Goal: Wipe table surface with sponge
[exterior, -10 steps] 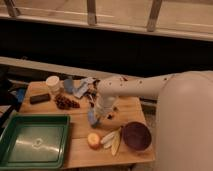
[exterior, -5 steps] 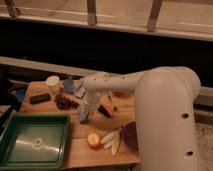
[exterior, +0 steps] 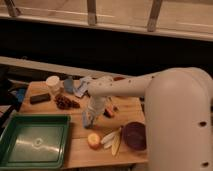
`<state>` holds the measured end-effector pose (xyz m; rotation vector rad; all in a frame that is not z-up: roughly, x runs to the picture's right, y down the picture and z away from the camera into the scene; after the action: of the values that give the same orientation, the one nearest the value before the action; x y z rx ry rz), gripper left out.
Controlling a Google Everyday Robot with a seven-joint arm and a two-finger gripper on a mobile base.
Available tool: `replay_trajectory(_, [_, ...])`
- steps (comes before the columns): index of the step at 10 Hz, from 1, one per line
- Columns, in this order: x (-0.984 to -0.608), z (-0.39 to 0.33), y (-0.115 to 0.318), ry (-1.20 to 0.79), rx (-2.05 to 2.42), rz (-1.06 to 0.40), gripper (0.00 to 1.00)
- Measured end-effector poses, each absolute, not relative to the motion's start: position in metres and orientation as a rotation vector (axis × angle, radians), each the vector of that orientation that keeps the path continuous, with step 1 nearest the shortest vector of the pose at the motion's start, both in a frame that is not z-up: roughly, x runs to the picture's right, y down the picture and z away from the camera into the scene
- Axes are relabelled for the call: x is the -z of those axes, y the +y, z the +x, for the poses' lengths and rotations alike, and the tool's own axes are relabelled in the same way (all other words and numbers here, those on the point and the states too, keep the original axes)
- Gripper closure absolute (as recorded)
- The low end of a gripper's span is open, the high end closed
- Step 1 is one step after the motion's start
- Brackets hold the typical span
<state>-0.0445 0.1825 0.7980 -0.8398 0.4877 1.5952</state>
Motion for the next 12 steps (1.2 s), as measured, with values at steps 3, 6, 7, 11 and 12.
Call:
replay_trajectory(3, [-0.784,-0.003,0.185,0.466,-1.633,-0.811,1.00])
replay_trajectory(6, [-0.785,-0.001,0.171,0.392,-1.651,-0.801,1.00])
replay_trajectory(7, [-0.787,-0.011,0.163,0.353,-1.653,-0.805,1.00])
replay_trajectory(11, [-0.801,-0.082,0.141,0.219,-1.597,-0.869,1.00])
replay_trajectory(12, [-0.802,-0.091,0.145,0.208,-1.584,-0.890,1.00])
